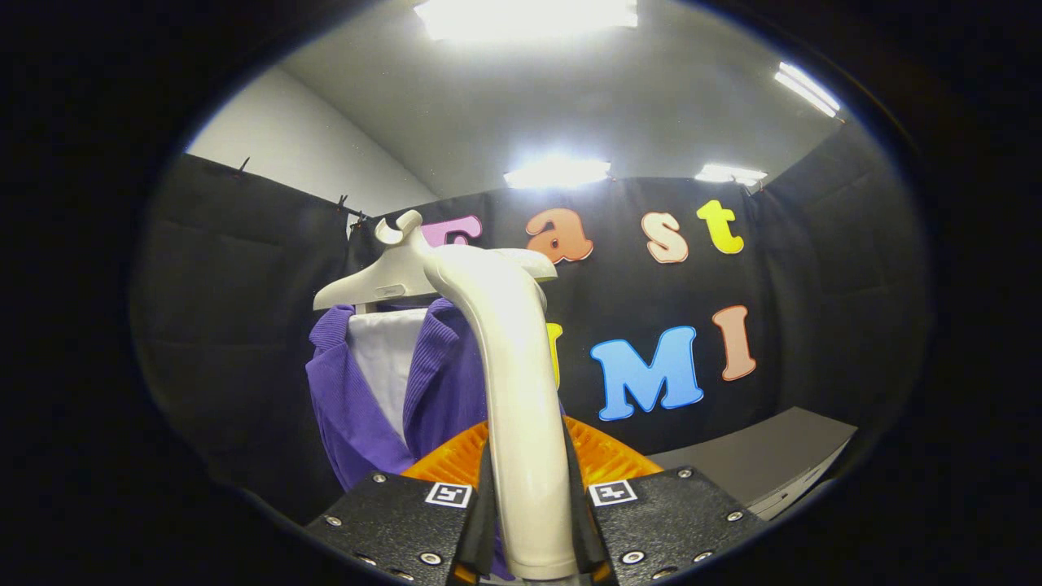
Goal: Iron the clothes twice with a garment steamer, once on the left side and once on the right side.
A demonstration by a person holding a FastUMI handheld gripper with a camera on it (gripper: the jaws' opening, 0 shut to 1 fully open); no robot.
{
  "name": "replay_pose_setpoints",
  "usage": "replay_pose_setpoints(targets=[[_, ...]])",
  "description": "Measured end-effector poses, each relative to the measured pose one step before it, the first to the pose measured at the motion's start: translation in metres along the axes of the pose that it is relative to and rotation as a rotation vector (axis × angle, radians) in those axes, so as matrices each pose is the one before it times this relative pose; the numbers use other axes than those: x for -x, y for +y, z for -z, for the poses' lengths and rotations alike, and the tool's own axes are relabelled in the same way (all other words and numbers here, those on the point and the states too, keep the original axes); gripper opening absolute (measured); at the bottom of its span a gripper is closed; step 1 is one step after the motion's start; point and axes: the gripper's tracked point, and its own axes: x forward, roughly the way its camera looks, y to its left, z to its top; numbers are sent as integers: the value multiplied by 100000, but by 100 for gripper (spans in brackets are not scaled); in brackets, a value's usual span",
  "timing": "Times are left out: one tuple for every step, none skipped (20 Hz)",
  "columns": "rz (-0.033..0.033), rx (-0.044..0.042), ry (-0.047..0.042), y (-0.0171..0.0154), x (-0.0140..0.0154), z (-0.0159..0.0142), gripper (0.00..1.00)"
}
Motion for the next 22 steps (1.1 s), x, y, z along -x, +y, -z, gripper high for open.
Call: replay_pose_setpoints(targets=[[474, 486, 34, 287, -130, 389, 38], [786, 941, 665, 186, -296, 598, 38], [739, 932, 608, 126, -342, 577, 38], [516, 862, 916, 199, -218, 631, 38], [139, 932, 1488, 224, -223, 773, 38], [1006, 1368, 174, 31, -6, 532, 38], [949, 1331, -411, -194, 237, 198, 38], [462, 965, 222, 49, 118, 323, 38], [1022, 1460, -167, -148, -139, 246, 38], [1042, 1176, 284, -264, 50, 364, 38], [388, 377, 650, -50, -205, 690, 38], [-95, -24, 681, 35, -78, 476, 38], [-210, 203, 1084, -41, 57, 584, 38], [-282, 351, 1407, -42, -34, 608, 38], [-354, 51, 1061, -8, 61, 695, 38], [-466, 204, 980, 20, -53, 572, 38], [-246, 539, 1058, -4, 0, 665, 38], [142, 574, 771, -83, -89, 601, 38], [27, 398, 968, -139, 37, 664, 38], [-99, 481, 1007, -52, 20, 687, 38], [288, 1565, 504, -397, 1099, 860, 38], [210, 1580, 866, -115, 792, 769, 38]])
